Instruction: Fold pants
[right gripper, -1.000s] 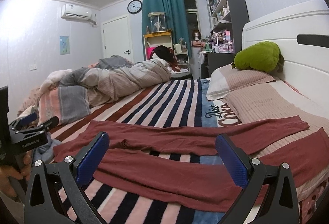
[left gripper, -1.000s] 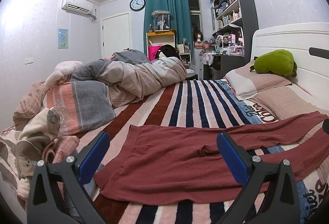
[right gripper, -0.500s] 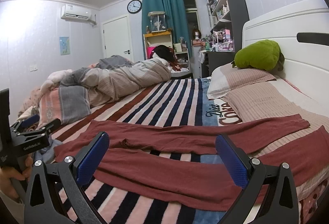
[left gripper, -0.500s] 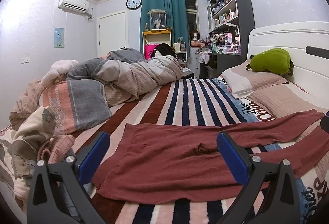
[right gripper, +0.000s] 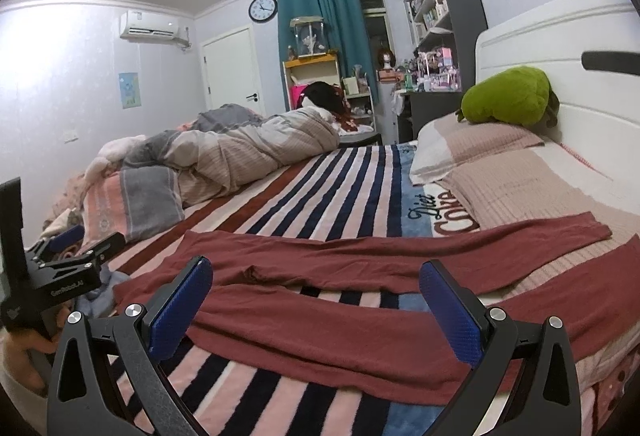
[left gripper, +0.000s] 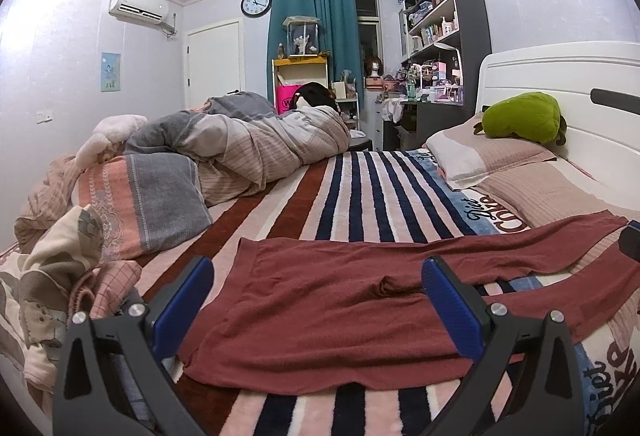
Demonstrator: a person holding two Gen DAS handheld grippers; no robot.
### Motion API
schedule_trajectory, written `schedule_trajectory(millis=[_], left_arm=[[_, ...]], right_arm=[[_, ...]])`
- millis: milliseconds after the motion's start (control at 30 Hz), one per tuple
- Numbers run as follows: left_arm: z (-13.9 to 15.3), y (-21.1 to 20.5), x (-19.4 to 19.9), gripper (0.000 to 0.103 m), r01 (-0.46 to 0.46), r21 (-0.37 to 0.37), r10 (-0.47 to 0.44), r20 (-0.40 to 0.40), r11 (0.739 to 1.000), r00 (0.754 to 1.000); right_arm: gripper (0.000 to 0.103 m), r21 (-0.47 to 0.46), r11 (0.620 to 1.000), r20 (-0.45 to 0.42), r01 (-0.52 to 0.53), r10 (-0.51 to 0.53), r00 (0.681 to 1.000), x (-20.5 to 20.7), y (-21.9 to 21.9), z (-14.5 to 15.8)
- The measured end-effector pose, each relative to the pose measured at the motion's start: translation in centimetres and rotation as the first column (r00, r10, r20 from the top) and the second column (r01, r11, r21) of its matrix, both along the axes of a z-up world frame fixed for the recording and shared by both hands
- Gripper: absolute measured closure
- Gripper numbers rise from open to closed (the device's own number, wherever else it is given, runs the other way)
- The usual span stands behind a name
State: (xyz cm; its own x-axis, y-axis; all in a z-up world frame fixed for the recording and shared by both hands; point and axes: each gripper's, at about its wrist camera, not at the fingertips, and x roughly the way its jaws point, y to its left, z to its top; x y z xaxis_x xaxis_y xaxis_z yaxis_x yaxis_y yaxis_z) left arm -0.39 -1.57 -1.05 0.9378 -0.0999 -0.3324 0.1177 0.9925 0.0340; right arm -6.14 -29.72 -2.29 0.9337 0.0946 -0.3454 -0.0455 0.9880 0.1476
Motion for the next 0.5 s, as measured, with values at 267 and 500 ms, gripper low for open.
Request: schedule_trajectory(millis=[267,500], left_arm=[[0.2,0.0,-0.6,0.000,0.042,-0.001,-0.042,0.001,0.999,0.999],[-0.1,1.1,-0.7,0.001,0.089,-0.056,-0.091,-0.038,0.995,0.995]], right_arm=[[0.000,-0.020,0.999,-0.045,-0.035,0.034,0.998,-0.5,-0.9,0.9],[0.001,0.044,0.998,-0.101,-0.043,0.047,0.994,-0.3,-2.1,0.4]])
